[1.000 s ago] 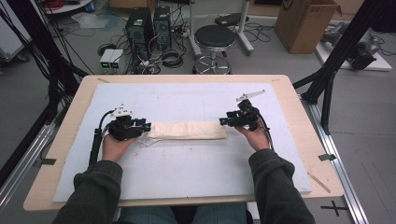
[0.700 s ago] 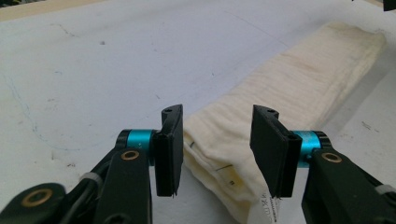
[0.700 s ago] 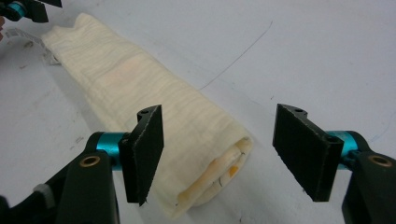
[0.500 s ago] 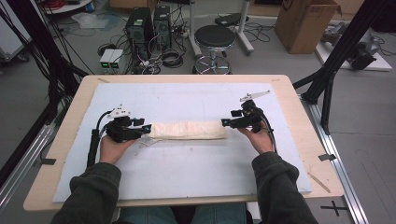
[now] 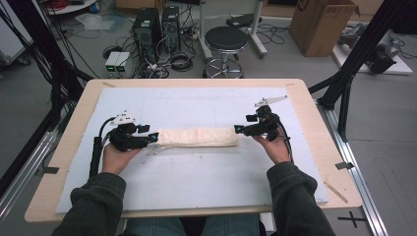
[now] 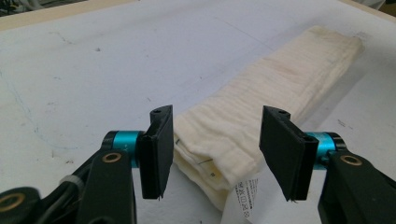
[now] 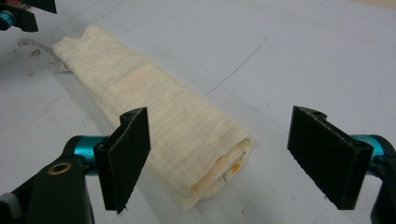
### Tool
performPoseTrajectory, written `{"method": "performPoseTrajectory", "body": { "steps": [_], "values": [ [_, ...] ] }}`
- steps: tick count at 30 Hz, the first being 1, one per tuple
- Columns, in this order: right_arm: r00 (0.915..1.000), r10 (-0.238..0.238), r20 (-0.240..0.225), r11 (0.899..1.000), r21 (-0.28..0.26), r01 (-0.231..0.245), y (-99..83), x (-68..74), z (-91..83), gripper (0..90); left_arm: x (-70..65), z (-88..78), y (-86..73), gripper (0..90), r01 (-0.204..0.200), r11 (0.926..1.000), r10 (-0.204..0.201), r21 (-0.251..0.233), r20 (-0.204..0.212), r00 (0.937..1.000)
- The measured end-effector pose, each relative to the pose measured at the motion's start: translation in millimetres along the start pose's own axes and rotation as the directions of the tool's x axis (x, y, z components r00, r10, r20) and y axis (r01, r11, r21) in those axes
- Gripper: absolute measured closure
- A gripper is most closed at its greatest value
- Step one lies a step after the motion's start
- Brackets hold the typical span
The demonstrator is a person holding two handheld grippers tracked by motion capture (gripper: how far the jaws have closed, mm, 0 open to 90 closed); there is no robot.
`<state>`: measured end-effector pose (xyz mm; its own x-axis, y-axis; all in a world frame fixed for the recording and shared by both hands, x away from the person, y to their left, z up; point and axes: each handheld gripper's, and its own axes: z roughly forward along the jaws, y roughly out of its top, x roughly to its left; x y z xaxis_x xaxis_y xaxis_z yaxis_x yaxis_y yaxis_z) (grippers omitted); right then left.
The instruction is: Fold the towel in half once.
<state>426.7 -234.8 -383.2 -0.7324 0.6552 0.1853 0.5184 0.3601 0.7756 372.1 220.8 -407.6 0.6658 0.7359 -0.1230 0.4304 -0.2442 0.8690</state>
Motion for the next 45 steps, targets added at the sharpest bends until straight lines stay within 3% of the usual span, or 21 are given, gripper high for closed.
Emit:
{"method": "performPoseTrajectory", "body": {
  "steps": [9,26,40,42,45],
  "values": [
    [1.0,-0.001,0.004,1.0,0.006,0.001,-0.1,4.3,-2.7,17.8,-3.8,-4.5,1.0,38.6,0.001,1.0,-0.001,0.001,-0.002,1.0],
    [0.9998,-0.016,-0.01,1.0,0.022,0.017,-1.1,11.3,-8.6,15.3,-7.5,-19.5,-5.6,36.5,-0.005,1.0,0.005,-0.006,-0.006,1.0],
    [0.9996,-0.028,0.008,0.999,0.033,0.028,-4.4,16.3,-18.8,13.4,-14.1,-32.1,-10.4,35.4,-0.023,0.9997,0.023,-0.005,-0.008,0.9997],
    [0.999,-0.04,0.02,0.999,-0.004,0.04,-8.0,17.6,-21.2,14.8,-15.2,-33.7,-11.1,35.0,-0.02,0.9998,0.02,-0.005,-0.004,0.9998],
    [0.9997,-0.017,0.02,1.0,0.0,0.017,-20.3,15.4,-22.1,14.7,-17.1,-36.3,-12.2,34.9,-0.028,0.9996,0.028,-0.008,-0.008,0.9996]
  ]
}}
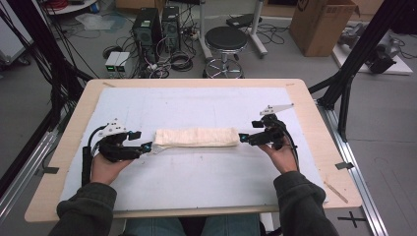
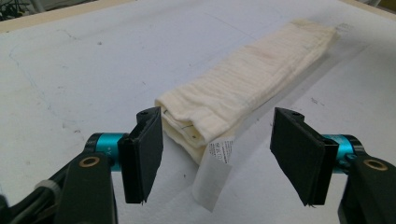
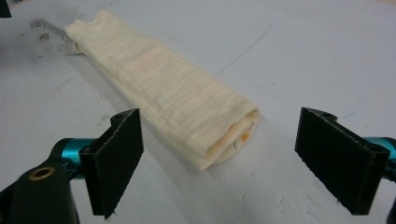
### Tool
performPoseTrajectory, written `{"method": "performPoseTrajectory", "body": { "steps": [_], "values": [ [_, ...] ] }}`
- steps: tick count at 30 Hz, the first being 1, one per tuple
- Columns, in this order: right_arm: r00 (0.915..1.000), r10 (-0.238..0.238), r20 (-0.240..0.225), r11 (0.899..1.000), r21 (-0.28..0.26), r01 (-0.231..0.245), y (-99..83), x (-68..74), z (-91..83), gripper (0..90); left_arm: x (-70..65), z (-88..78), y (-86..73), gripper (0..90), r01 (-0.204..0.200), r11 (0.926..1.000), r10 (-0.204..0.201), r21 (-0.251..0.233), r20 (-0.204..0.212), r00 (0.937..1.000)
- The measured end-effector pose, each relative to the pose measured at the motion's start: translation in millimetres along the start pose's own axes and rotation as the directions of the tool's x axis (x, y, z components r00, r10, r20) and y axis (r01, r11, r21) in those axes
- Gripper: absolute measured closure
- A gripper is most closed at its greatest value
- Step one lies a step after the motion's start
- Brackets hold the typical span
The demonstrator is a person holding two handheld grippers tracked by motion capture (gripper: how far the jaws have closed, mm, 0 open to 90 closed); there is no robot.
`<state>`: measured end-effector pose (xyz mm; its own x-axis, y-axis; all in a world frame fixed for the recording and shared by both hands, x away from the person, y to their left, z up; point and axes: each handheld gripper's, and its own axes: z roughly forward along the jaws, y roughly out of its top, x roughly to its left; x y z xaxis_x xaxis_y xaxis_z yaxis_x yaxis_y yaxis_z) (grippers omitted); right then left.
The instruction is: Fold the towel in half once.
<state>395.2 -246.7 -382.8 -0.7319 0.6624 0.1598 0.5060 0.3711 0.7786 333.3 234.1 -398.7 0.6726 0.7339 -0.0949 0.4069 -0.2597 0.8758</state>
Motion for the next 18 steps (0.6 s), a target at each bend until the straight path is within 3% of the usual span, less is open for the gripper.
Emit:
{"method": "performPoseTrajectory", "body": {
  "steps": [7,18],
  "values": [
    [0.9996,0.026,0.01,1.0,-0.002,-0.026,-17.8,-4.3,-3.9,14.7,-0.7,-1.8,-1.3,34.8,-0.003,1.0,0.003,0.009,-0.007,1.0],
    [0.9998,0.018,0.007,1.0,-0.002,-0.018,-18.1,-3.9,-4.3,14.7,0.5,0.1,-4.9,34.8,-0.001,0.9999,0.001,0.014,-0.008,1.0]
  ]
}}
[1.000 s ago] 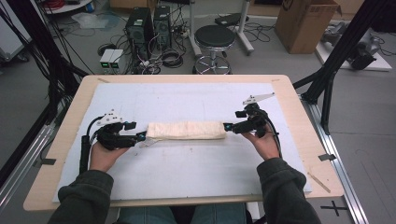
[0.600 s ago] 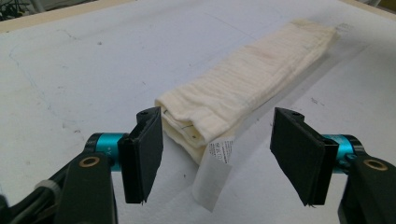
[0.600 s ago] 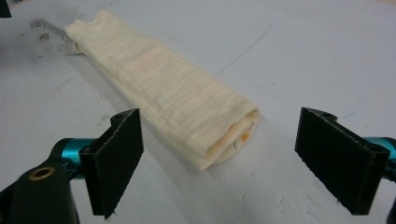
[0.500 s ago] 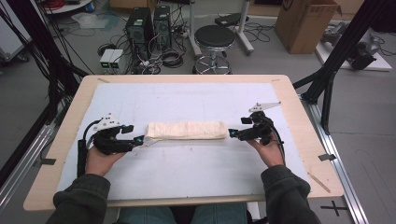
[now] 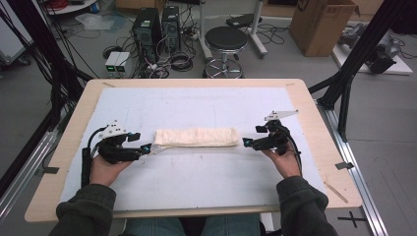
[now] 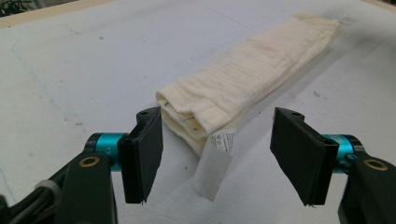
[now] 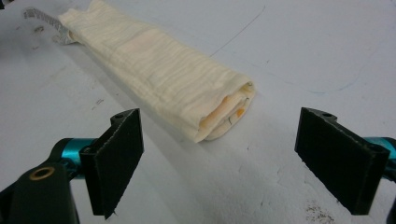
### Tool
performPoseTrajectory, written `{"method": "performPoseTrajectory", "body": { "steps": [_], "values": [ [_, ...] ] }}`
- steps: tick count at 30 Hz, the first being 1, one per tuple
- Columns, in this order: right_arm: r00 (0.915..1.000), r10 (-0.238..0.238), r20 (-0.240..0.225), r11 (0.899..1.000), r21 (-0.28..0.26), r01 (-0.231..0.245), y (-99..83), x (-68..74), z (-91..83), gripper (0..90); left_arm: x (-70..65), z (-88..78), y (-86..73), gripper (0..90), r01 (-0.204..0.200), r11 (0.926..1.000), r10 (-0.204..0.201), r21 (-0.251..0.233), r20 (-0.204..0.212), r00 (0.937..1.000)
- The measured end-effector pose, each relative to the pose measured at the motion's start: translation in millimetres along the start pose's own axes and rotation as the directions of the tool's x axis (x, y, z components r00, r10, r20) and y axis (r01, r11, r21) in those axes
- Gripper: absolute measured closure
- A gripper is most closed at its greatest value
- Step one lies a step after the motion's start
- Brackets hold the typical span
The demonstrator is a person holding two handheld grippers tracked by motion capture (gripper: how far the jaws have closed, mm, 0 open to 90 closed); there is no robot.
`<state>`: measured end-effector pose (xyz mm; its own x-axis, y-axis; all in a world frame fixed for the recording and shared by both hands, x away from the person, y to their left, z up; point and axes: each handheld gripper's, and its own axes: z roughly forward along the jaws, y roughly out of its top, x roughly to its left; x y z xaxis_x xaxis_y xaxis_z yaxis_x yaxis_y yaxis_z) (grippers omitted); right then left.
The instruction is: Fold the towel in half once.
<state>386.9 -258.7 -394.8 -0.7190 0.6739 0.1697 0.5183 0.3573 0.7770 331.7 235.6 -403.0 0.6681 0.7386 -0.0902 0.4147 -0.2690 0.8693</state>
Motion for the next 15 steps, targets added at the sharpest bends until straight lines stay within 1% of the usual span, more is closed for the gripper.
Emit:
{"method": "performPoseTrajectory", "body": {
  "steps": [3,15],
  "values": [
    [1.0,0.0,-0.001,1.0,0.0,0.0,0.1,0.9,-0.4,14.8,0.2,-0.2,-3.1,34.8,0.01,1.0,-0.01,0.0,-0.001,1.0],
    [0.9999,-0.011,-0.005,1.0,-0.001,0.011,0.4,3.4,-1.1,14.8,0.3,-4.1,-5.4,34.6,0.01,1.0,-0.01,-0.002,-0.004,0.9999]
  ]
}}
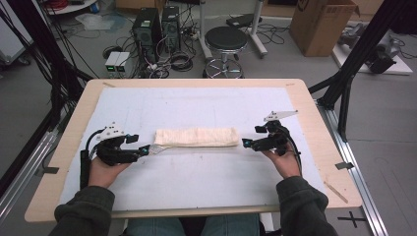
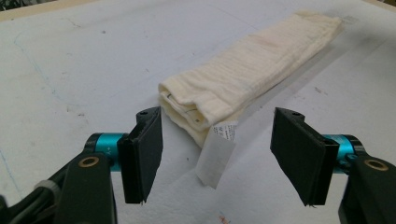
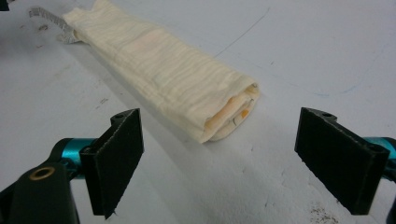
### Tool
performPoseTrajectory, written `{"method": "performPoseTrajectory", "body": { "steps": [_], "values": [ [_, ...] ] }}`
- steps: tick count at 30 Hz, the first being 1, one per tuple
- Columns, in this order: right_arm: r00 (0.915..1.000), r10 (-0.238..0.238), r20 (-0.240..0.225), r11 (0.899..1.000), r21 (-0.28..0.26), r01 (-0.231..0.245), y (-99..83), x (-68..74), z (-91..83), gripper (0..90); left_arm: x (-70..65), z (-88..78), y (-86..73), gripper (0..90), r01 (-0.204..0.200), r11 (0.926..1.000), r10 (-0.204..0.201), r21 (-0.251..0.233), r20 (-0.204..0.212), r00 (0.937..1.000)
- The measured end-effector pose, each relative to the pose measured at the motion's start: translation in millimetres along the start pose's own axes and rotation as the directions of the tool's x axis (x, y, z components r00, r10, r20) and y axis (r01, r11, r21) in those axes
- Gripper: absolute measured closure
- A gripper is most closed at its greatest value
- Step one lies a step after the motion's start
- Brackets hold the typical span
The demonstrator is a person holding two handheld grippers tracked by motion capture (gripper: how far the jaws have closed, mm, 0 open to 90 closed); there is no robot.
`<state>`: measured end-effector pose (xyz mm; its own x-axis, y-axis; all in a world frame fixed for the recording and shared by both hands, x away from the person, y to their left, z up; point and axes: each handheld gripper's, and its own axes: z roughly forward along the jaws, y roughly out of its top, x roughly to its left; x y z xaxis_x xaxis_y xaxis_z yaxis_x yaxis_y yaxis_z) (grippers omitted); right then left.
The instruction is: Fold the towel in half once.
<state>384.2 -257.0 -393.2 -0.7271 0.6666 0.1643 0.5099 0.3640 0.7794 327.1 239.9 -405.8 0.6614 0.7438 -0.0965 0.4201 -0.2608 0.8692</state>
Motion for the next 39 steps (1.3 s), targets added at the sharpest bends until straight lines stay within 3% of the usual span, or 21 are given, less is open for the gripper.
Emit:
{"method": "performPoseTrajectory", "body": {
  "steps": [11,39],
  "values": [
    [1.0,0.0,-0.004,1.0,-0.018,0.0,-0.7,0.4,-5.1,14.8,1.6,-1.4,-2.5,34.1,0.003,1.0,-0.003,-0.005,-0.001,1.0],
    [1.0,-0.008,-0.004,1.0,-0.003,0.008,-1.0,3.8,-5.6,14.8,2.6,-10.4,-6.7,33.9,0.002,0.9999,-0.002,-0.014,-0.007,1.0]
  ]
}}
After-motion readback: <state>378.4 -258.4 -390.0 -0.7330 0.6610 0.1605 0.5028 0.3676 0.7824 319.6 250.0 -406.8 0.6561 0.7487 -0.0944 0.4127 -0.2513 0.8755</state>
